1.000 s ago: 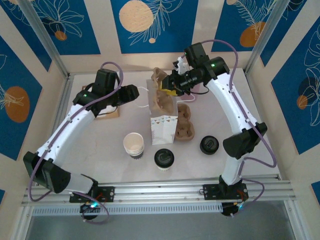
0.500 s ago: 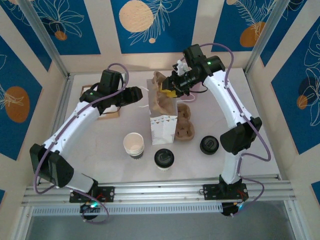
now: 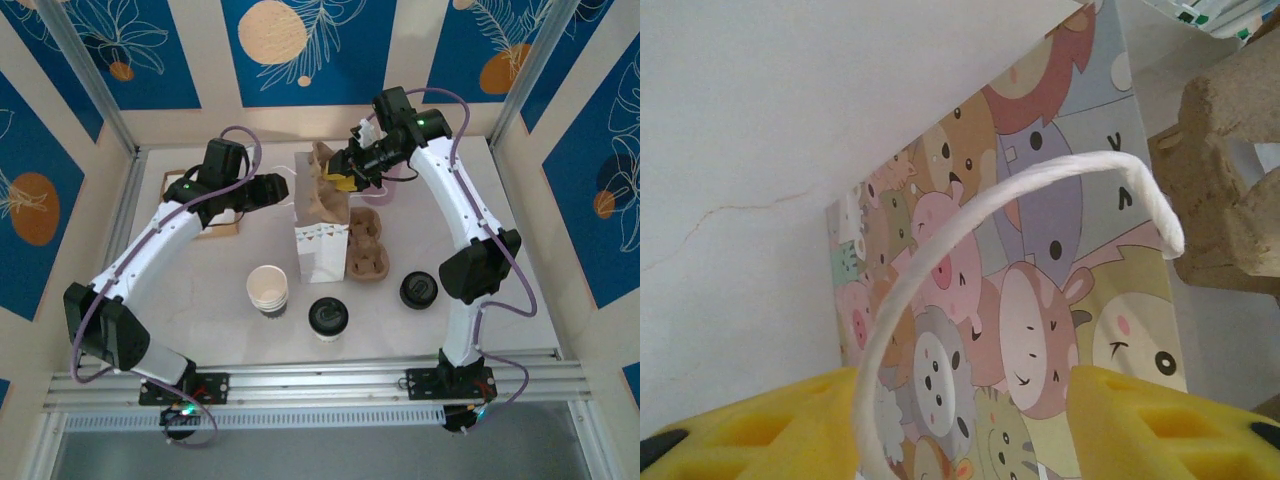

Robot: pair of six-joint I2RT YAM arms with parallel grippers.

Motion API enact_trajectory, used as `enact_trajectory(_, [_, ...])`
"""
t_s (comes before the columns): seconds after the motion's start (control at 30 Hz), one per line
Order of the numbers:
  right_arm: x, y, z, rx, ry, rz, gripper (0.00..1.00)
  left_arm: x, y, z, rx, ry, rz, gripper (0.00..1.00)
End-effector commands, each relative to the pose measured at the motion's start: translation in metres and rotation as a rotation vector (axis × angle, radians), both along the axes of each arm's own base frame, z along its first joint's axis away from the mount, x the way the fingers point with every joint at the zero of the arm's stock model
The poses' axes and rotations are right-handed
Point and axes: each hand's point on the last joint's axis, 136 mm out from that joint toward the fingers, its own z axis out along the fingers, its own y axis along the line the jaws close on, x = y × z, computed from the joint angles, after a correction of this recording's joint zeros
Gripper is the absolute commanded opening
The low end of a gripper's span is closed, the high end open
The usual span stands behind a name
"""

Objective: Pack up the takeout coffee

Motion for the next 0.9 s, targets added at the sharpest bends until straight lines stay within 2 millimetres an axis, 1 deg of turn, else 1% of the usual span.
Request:
enact_trajectory(0.0, [-0.001, 0.002, -0.001, 0.003, 0.029, -0.001, 0.31, 0.002, -0.002, -0.001, -0.015, -0.004, -0.024, 0.54])
enact_trajectory(0.3, [0.002, 0.003, -0.012, -0.058, 0.022, -0.017, 0.31, -0.002, -0.003, -0.001, -0.027, 0.001, -0.028, 0.53])
enact_trajectory(0.63, [0.003, 0.009, -0.022, -0.107, 0.020, -0.016, 0.31, -0.004, -0.005, -0.002, -0.041, 0.006, -0.040, 0.52])
enact_trajectory(0.77, [0.004, 0.009, -0.022, -0.112, 0.017, -0.023, 0.31, -0.008, -0.005, 0.001, -0.050, 0.003, -0.049, 0.51])
enact_trajectory(0.87, [0.006, 0.006, -0.020, -0.131, 0.001, -0.043, 0.31, -0.013, -0.003, 0.008, -0.057, -0.016, -0.048, 0.50])
